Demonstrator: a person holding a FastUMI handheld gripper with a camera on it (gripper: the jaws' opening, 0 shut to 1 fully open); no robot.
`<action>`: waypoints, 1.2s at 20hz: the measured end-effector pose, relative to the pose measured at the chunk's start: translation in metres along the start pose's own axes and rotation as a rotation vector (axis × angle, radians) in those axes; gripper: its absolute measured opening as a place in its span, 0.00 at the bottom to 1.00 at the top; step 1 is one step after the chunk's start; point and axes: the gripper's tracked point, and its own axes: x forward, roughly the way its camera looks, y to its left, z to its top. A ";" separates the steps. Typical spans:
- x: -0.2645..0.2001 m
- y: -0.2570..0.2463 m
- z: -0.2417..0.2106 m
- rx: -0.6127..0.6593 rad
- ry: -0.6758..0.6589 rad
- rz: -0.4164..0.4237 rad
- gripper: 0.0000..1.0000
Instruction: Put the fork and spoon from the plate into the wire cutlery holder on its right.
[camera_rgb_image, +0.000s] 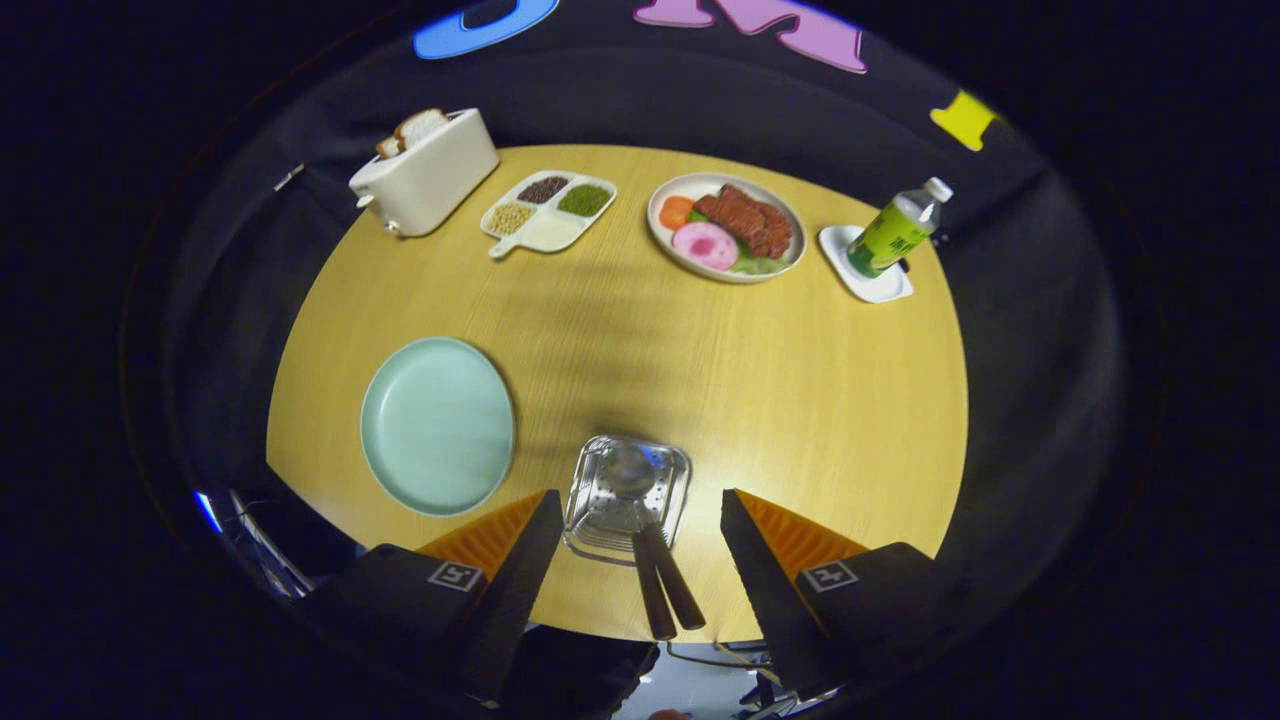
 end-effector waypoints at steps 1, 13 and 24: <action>-0.006 -0.006 0.002 0.015 -0.030 -0.031 0.99; -0.129 -0.046 0.081 0.048 -0.655 -0.202 0.99; -0.153 -0.049 0.050 -0.049 -0.798 -0.015 0.99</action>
